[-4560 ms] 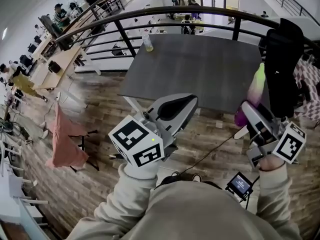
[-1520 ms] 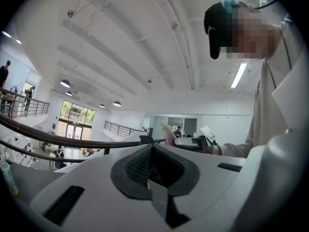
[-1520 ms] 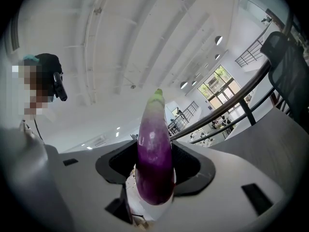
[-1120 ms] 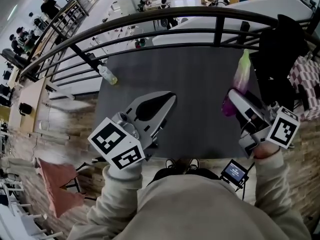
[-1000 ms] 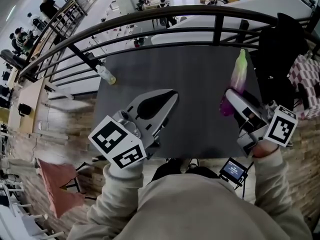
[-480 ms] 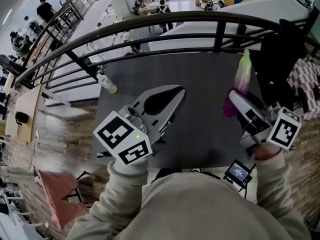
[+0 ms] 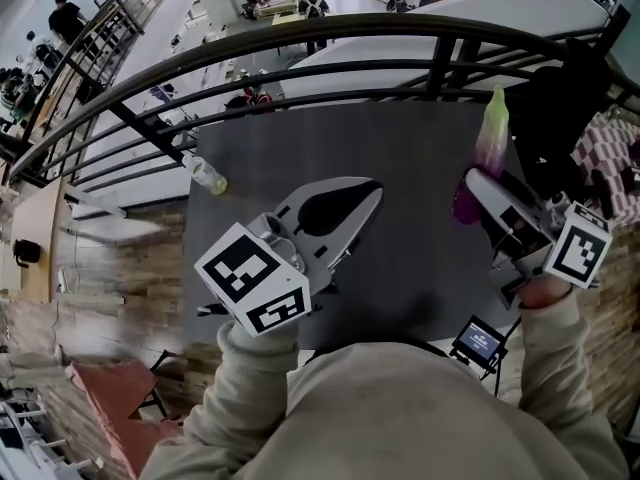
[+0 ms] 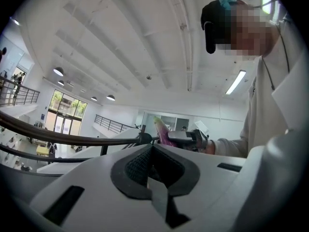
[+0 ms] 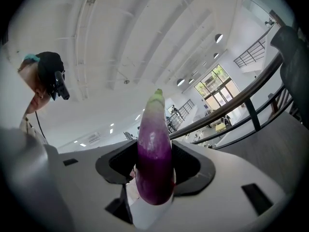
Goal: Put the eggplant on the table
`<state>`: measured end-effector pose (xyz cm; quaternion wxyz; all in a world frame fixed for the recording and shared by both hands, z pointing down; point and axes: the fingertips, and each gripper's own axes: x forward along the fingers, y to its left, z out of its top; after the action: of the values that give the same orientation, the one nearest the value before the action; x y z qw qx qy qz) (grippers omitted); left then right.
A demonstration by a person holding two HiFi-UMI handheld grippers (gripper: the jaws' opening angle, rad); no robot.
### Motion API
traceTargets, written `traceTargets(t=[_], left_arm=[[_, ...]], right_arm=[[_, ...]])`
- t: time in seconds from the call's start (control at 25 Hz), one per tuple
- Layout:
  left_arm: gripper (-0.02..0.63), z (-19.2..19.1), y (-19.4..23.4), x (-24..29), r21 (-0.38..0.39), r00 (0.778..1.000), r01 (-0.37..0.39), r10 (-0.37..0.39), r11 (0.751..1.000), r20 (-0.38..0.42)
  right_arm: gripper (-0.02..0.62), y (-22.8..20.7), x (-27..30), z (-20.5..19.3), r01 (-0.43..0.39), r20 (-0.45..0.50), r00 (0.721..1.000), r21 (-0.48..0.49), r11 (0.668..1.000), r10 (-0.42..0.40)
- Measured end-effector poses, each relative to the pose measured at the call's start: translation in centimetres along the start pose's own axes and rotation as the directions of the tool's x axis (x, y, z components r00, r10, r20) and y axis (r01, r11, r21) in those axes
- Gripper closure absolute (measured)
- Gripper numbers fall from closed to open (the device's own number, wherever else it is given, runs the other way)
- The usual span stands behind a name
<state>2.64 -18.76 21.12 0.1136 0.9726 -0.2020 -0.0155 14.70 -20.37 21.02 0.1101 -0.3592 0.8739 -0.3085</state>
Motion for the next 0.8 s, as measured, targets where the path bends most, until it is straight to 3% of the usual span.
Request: traceTargets(t=[0.2, 0.44, 0.8], left_arm=[[0.609, -0.9, 3.2, -0.5, -0.036, 0.998, 0.046, -0.047, 0.998, -0.045], [0.609, 0.2, 3.1, 1.9, -0.031, 0.999, 0.024, -0.025, 0.999, -0.040], [0.607, -0.5, 5.0, 2.2, -0.069, 0.994, -0.113, 0.113, 0.991, -0.006]], right_arm=[[0.367, -0.2, 3.0, 0.7, 0.021, -0.016, 1.000, -0.010, 1.000, -0.021], [0.367, -1.2, 2.1, 1.7, 0.010, -0.055, 0.998, 0.011, 1.000, -0.010], [0.367, -3.3, 4.0, 0.9, -0.051, -0.082, 0.995, 0.032, 0.998, 0.053]])
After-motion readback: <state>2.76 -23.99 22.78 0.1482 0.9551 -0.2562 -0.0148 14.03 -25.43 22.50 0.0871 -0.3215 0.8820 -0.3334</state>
